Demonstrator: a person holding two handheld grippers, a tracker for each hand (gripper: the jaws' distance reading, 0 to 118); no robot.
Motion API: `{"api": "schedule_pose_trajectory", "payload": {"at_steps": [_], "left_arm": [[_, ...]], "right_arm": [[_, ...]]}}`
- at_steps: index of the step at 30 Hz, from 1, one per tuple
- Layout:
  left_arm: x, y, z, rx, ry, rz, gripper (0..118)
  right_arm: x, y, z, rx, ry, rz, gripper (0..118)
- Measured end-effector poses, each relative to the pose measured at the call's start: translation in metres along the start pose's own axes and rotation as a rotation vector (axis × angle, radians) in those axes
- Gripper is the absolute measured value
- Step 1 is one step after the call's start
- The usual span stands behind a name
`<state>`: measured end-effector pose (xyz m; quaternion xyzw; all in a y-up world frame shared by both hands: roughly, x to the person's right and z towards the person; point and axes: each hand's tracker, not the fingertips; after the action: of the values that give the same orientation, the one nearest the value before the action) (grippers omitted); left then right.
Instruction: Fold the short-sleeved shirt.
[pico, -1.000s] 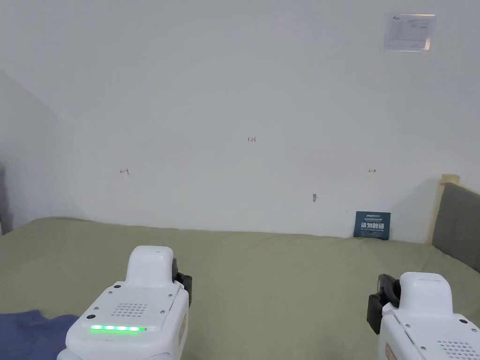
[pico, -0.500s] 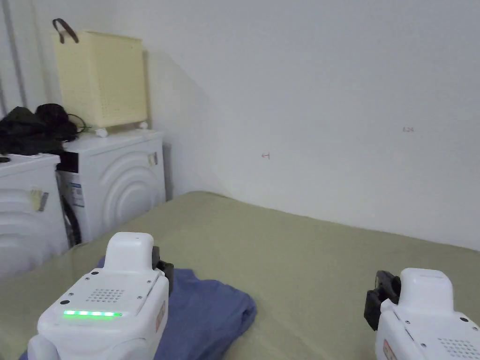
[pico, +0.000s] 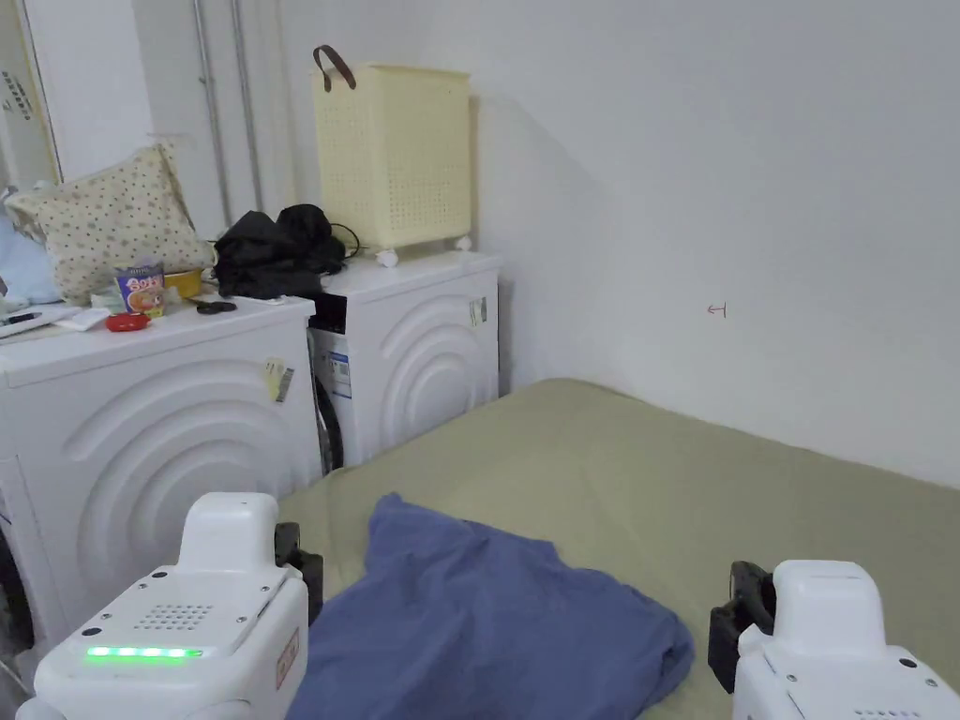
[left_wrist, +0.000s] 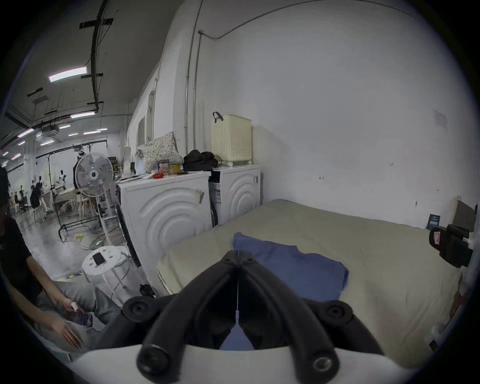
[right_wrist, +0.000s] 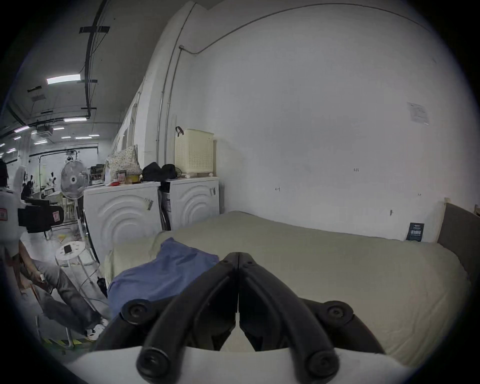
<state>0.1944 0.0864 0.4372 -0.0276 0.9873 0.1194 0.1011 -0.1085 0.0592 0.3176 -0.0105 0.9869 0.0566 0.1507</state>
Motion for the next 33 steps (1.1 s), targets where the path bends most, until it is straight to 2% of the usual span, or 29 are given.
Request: {"api": "schedule_pose_trajectory", "payload": {"at_steps": [5, 11, 17, 19, 21, 22, 23, 24, 25, 27, 30, 33], "left_arm": [[0.016, -0.012, -0.045, -0.081, -0.081, -0.001, 0], [0.064, -0.05, -0.149, -0.235, -0.187, -0.03, 0], [0.109, -0.108, -0.265, -0.5, -0.303, 0.005, 0], [0.12, -0.122, -0.293, -0.588, -0.331, -0.035, 0], [0.128, -0.127, -0.308, -0.609, -0.368, -0.059, 2], [0.133, -0.128, -0.315, -0.634, -0.387, -0.092, 17], [0.135, -0.128, -0.318, -0.648, -0.407, -0.089, 68], [0.137, -0.129, -0.324, -0.677, -0.424, -0.085, 106], [0.141, -0.131, -0.33, -0.728, -0.449, -0.093, 106], [0.147, -0.137, -0.334, -0.796, -0.477, -0.117, 118], [0.156, -0.144, -0.333, -0.793, -0.439, -0.183, 118], [0.165, -0.16, -0.341, -0.877, -0.43, -0.176, 116]], "right_arm": [[0.01, -0.014, -0.011, -0.026, -0.02, -0.001, 2], [0.031, -0.053, -0.028, -0.121, -0.073, -0.003, 2], [0.055, -0.091, -0.049, -0.226, -0.107, -0.029, 2], [0.057, -0.103, -0.053, -0.259, -0.118, 0.02, 2], [0.062, -0.112, -0.053, -0.275, -0.116, -0.005, 2], [0.064, -0.116, -0.054, -0.291, -0.112, -0.02, 2], [0.064, -0.119, -0.056, -0.301, -0.113, -0.022, 2], [0.065, -0.123, -0.056, -0.307, -0.107, -0.02, 2], [0.066, -0.126, -0.056, -0.312, -0.108, -0.02, 2], [0.066, -0.129, -0.057, -0.325, -0.098, -0.018, 2], [0.065, -0.131, -0.054, -0.335, -0.093, -0.01, 2], [0.067, -0.131, -0.049, -0.343, -0.086, -0.028, 2]]}}
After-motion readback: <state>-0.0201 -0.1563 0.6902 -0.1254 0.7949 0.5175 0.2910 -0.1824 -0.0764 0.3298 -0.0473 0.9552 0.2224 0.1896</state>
